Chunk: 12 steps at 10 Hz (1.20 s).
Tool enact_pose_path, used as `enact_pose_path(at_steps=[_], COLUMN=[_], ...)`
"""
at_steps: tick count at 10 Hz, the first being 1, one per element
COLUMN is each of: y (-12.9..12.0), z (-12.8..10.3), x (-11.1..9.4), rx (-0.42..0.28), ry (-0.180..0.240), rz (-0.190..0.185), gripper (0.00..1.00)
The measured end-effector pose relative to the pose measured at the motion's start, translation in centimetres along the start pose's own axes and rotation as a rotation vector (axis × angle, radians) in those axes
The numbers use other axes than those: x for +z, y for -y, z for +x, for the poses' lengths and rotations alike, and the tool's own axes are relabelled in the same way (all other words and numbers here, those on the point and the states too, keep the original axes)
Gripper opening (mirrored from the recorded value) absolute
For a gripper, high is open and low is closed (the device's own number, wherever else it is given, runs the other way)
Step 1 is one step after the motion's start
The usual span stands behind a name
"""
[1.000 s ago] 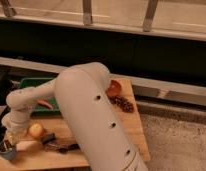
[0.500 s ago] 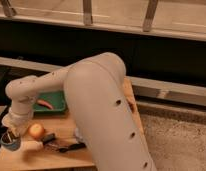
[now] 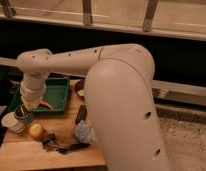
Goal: Stack cups on top of each other
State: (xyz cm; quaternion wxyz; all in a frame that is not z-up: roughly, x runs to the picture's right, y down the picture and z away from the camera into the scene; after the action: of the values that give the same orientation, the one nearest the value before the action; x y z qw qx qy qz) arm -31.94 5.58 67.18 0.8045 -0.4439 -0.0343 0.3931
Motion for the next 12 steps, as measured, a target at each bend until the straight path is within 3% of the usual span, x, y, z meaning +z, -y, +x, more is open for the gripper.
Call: enact_pose_path(at_steps=[2, 4, 6, 8, 12], y=[0.1, -1.2, -2.8, -3.0, -2.3], z=[-3.8, -7.2, -10.0, -10.6, -9.6], x=[-2.0, -1.3, 0.7, 2.3, 5.7], rx=[-0.063, -0.12, -0.173, -0.186, -0.169], ry=[0.047, 0.066, 0.073, 0.064, 0.028], rz=[0.02, 0.019, -0.004, -0.015, -0.046], gripper=[0.0, 0.0, 0.0, 0.0, 0.0])
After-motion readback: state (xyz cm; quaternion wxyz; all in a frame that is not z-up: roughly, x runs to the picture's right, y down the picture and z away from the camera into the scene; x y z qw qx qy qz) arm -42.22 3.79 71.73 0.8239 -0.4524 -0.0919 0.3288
